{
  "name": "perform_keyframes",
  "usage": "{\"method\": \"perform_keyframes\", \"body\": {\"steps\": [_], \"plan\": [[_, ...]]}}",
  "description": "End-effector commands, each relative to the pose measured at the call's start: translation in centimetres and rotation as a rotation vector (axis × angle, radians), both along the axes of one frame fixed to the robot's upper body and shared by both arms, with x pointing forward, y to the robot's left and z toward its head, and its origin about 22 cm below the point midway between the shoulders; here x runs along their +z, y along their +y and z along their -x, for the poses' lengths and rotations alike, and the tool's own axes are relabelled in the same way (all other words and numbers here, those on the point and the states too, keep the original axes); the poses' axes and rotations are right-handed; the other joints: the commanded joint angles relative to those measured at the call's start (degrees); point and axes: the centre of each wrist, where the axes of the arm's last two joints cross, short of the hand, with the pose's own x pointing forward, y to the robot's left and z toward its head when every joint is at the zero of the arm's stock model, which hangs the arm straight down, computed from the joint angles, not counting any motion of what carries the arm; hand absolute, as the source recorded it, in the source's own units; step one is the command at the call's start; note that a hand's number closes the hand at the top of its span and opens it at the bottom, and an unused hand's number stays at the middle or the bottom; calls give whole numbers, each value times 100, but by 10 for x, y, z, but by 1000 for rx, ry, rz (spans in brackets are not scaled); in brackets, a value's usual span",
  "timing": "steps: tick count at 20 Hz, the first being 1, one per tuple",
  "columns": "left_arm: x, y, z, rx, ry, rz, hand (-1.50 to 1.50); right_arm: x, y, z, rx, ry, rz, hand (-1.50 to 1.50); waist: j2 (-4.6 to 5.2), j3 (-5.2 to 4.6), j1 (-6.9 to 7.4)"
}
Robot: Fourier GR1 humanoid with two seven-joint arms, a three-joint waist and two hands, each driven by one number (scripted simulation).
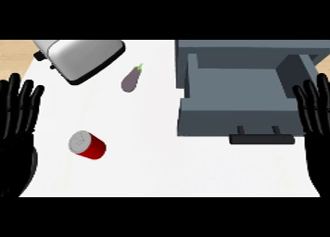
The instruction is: Pick up the can, place it into the drawer and close the drawer
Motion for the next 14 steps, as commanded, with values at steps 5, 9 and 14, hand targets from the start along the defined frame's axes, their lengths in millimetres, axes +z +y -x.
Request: {"method": "perform_keyframes", "body": {"steps": [5,9,14], "plan": [[-3,18,9,-18,-11,1,-150,3,-2,1,16,24,52,-150,-23,68,15],[-34,20,37,121,368,-1,-150,-27,-40,7,-262,256,-5,-150,-24,77,27],[2,31,49,131,379,-10,-150,-11,-47,17,-261,277,-11,-150,-26,69,20]]}}
